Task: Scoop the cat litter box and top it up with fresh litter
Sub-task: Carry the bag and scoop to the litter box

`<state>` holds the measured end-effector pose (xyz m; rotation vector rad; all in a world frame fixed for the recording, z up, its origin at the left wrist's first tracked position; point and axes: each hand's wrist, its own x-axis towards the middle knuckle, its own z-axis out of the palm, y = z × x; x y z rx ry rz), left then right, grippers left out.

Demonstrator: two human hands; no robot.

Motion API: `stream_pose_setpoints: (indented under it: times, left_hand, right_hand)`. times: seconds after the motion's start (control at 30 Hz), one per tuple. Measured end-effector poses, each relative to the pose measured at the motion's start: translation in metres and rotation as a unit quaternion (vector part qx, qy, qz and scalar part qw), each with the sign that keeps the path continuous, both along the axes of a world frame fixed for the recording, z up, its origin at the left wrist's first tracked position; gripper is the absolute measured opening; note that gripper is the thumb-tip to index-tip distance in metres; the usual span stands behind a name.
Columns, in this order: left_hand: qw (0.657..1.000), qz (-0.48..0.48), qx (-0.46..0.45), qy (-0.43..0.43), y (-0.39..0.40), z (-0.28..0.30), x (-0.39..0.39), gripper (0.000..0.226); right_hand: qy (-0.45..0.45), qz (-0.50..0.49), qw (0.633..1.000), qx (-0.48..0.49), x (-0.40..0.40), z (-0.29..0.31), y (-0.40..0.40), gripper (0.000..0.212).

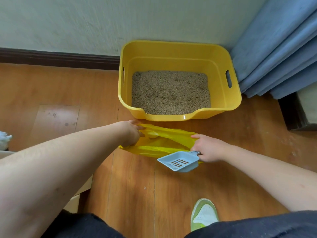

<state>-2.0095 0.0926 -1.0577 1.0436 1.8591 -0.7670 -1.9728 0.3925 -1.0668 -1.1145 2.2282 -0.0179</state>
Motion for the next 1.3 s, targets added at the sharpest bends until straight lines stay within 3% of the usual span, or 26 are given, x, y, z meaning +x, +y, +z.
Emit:
stream_pose_setpoints:
  times: [0.1,0.37,0.53,0.77,0.93,1.1,1.2,1.3]
  left_hand:
    - [0.999,0.050,0.001,-0.009,0.000,-0.004,-0.003,0.060]
    - [0.983,0.165,0.077,0.015,-0.016,-0.011,-0.016,0.043]
    - [0.979,0.178,0.098,0.022,-0.029,-0.012,-0.019,0.036]
    - [0.976,0.137,0.149,0.075,-0.038,-0.001,-0.006,0.026]
    - [0.983,0.057,0.137,0.105,-0.041,0.009,0.002,0.026]
    - [0.963,-0.011,0.212,0.168,-0.047,0.004,0.001,0.029]
    - [0.936,-0.032,0.286,0.202,-0.048,0.000,-0.001,0.017]
    - [0.922,-0.028,0.318,0.219,-0.045,-0.001,-0.003,0.017]
  right_hand:
    - [0.010,-0.018,1.000,0.021,-0.009,-0.005,0.000,0.023]
    - [0.015,-0.036,0.997,0.072,-0.039,-0.012,-0.003,0.021]
    - [0.023,-0.095,0.992,0.086,-0.049,-0.001,-0.013,0.017]
    - [0.070,-0.074,0.992,0.077,-0.043,0.003,-0.007,0.010]
    - [0.094,-0.049,0.991,0.077,-0.029,0.012,0.004,0.009]
    - [0.140,-0.071,0.983,0.097,-0.022,0.020,0.019,0.010]
    - [0.169,-0.104,0.980,0.028,-0.019,0.013,0.034,0.014]
    - [0.186,-0.162,0.966,-0.078,-0.016,0.008,0.040,0.038]
